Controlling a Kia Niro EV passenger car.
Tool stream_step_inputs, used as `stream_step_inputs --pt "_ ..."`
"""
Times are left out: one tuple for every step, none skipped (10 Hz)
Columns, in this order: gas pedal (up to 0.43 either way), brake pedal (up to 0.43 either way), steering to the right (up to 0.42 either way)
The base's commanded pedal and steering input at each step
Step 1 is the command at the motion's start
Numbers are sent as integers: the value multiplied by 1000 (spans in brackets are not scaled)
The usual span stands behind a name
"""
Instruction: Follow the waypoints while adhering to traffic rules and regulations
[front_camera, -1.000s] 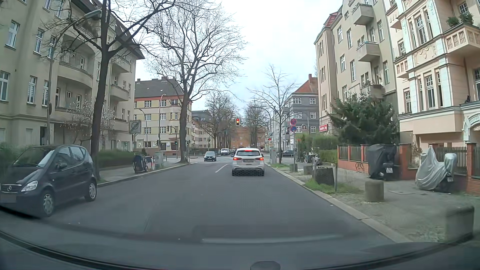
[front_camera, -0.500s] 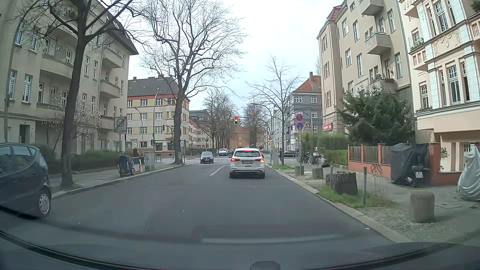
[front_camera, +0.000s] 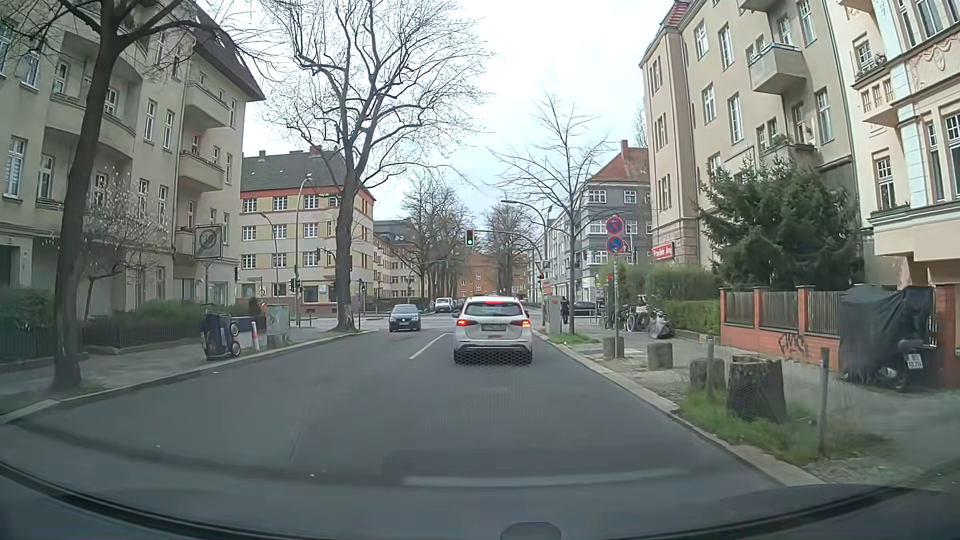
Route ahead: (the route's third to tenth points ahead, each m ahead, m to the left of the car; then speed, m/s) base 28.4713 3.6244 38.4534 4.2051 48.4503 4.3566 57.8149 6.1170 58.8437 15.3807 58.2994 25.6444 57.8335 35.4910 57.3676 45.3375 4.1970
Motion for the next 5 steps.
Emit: stream_step_inputs --pt "0 116 -3" --pt "0 116 -3" --pt "0 116 -3" --pt "0 122 -3" --pt "0 128 -3"
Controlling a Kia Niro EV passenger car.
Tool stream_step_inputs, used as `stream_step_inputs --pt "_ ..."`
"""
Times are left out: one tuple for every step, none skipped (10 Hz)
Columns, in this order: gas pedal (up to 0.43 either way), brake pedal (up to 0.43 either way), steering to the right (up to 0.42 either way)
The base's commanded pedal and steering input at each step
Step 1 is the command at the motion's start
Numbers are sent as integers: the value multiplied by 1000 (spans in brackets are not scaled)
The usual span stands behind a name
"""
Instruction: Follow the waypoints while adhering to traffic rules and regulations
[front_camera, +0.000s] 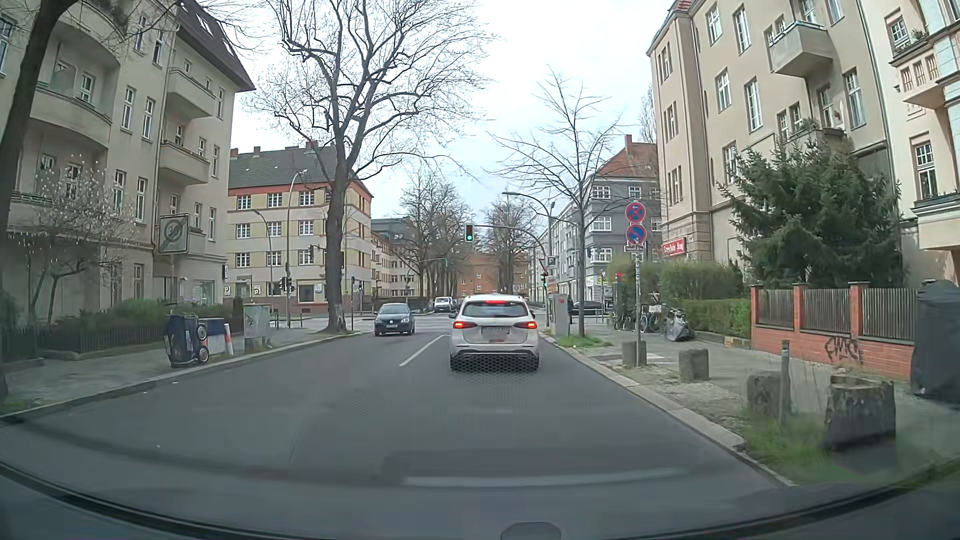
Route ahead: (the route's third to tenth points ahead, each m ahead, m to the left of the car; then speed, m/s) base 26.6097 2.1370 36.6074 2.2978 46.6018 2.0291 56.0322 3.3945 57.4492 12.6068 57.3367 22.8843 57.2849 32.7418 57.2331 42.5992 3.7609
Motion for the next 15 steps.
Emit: stream_step_inputs --pt "0 134 -3" --pt "0 140 -3" --pt "0 134 -3" --pt "0 140 -3" --pt "0 140 -3" --pt "0 146 -3" --pt "0 146 -3" --pt "0 146 -3" --pt "0 146 -3" --pt "0 146 -3" --pt "0 146 -3" --pt "0 146 -3" --pt "0 140 -3" --pt "0 134 -2" --pt "0 134 -3"
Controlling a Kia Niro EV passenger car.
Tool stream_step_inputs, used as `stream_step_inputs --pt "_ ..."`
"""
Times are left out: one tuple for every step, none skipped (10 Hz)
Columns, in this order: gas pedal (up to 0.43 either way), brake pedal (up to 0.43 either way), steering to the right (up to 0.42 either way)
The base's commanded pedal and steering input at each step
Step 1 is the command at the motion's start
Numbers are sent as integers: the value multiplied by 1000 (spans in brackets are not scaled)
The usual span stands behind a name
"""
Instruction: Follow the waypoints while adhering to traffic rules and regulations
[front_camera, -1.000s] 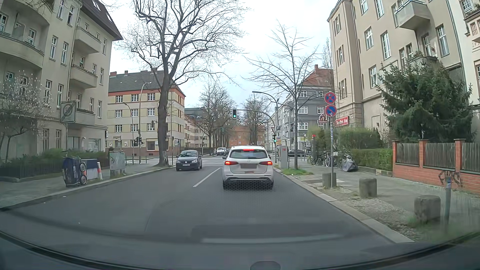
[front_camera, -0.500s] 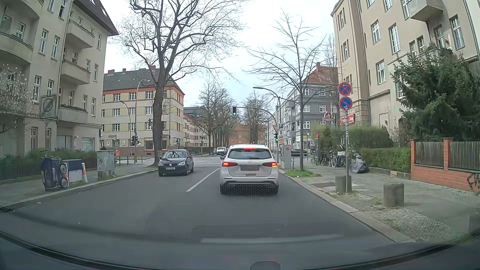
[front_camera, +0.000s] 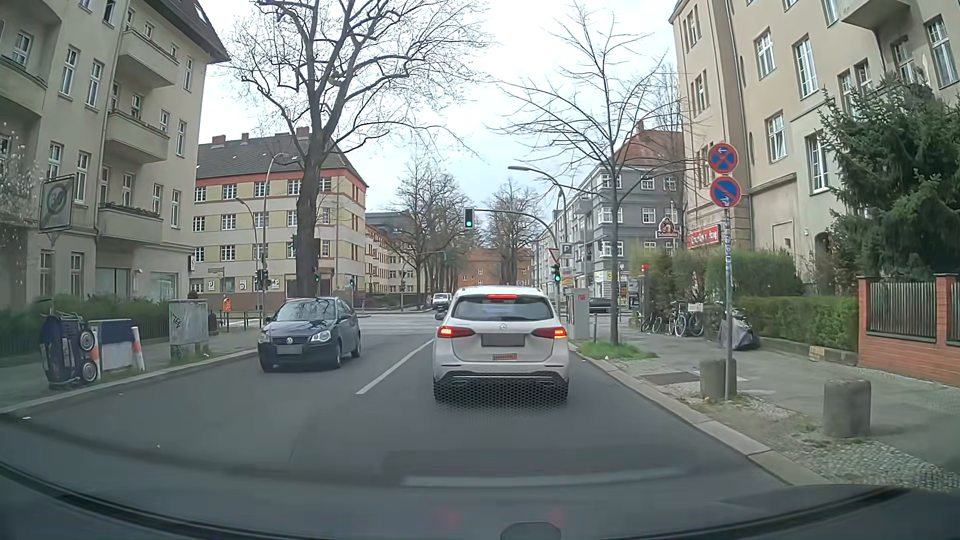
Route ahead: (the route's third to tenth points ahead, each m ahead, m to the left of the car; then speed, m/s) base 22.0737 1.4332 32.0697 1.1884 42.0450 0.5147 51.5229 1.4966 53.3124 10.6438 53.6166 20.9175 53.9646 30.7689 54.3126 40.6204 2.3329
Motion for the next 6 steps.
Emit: stream_step_inputs --pt "0 128 -2" --pt "0 122 -2" --pt "0 122 -3" --pt "0 128 -2" --pt "0 146 -2" --pt "0 146 -3"
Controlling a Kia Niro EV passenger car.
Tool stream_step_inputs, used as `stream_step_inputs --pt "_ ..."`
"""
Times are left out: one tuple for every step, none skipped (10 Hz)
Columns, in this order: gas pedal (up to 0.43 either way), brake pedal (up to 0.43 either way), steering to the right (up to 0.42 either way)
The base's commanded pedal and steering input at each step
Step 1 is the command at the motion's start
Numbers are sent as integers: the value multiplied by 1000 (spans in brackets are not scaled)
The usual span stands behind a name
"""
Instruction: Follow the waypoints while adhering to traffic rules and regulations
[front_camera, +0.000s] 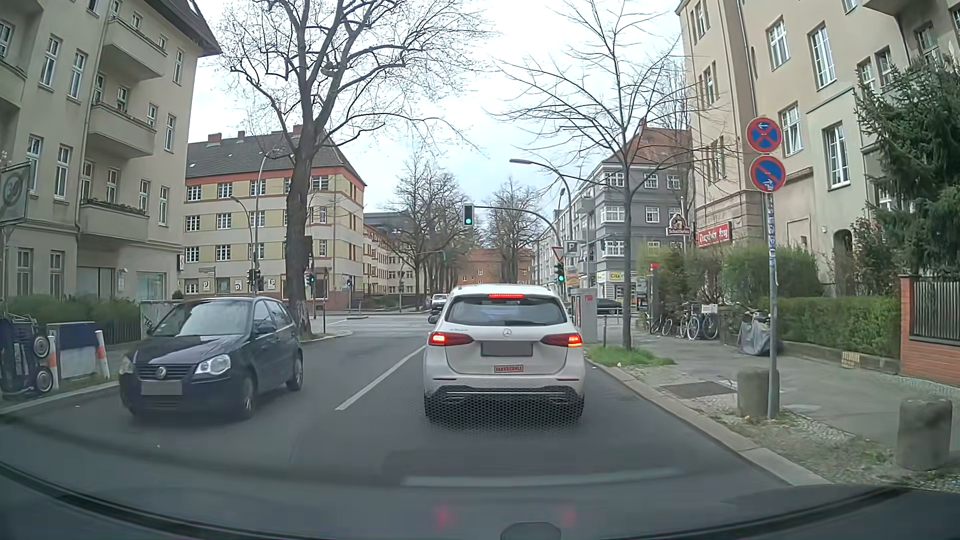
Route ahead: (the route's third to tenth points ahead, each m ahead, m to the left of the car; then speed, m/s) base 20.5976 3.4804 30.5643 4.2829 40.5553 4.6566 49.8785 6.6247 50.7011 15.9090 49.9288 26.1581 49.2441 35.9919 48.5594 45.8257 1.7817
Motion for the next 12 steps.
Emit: stream_step_inputs --pt "0 165 -2" --pt "0 165 -3" --pt "0 165 -2" --pt "0 159 -2" --pt "0 159 -3" --pt "0 152 -3" --pt "0 152 -2" --pt "0 146 -2" --pt "0 146 -2" --pt "0 140 -2" --pt "0 140 -2" --pt "0 134 -2"
